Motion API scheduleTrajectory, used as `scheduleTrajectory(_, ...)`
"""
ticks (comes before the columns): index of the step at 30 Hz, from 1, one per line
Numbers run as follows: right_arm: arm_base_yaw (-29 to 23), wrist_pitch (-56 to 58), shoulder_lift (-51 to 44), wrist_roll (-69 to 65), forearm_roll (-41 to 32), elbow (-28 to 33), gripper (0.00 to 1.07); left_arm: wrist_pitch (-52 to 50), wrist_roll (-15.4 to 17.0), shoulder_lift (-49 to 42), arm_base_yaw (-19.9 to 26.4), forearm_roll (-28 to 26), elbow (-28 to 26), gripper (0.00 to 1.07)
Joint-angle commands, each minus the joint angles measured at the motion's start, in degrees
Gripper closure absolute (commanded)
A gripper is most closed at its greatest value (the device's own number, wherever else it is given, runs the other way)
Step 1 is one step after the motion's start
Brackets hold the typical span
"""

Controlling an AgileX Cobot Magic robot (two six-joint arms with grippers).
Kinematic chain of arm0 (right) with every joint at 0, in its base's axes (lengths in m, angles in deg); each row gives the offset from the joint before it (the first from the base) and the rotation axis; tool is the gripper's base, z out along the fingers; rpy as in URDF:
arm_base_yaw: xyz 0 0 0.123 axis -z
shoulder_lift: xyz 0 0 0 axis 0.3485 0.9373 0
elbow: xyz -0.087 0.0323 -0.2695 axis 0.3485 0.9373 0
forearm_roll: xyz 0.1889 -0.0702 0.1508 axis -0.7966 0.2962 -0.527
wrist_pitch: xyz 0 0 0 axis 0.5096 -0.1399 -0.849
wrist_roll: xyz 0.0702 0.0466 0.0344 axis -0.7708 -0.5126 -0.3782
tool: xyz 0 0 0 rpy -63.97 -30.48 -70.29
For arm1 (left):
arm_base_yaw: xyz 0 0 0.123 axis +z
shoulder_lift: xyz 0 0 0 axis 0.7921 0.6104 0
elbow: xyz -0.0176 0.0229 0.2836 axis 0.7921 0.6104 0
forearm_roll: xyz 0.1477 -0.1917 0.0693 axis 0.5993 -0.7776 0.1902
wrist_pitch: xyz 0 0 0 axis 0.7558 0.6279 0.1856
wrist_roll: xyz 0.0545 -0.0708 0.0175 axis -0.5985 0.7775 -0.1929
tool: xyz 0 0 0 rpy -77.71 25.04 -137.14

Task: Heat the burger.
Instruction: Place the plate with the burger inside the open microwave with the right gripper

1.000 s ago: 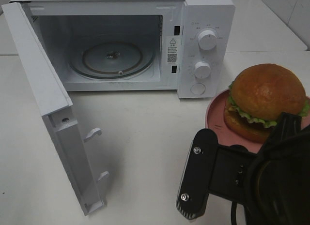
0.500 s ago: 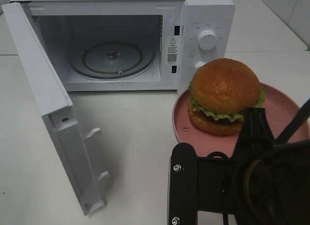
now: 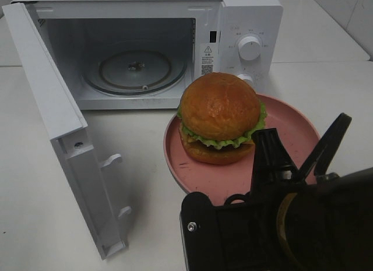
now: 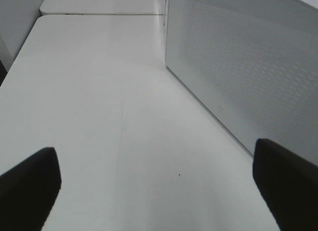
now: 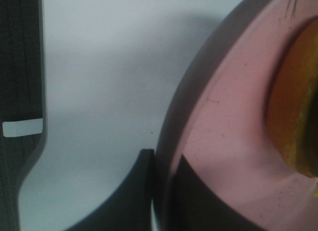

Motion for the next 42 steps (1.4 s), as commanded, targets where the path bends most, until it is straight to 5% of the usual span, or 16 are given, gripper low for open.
scheduleTrajectory(1, 0.11, 2.35, -0.40, 0.74, 3.44, -0.06, 1.07, -0.57, 0.17, -1.32, -0.17, -0.06, 0.23, 0.09)
scheduleTrajectory(30, 19.54, -22.86, -0.40, 31.00, 4.01, -0.06, 1.07, -0.57, 0.17, -1.32, -0.17, -0.06, 0.23, 0.09)
scheduleTrajectory(42, 28.99, -34.55, -0.40, 51.97, -5.61, -0.06, 1.07, -0.57, 0.17, -1.32, -0.17, -0.06, 0.23, 0.09)
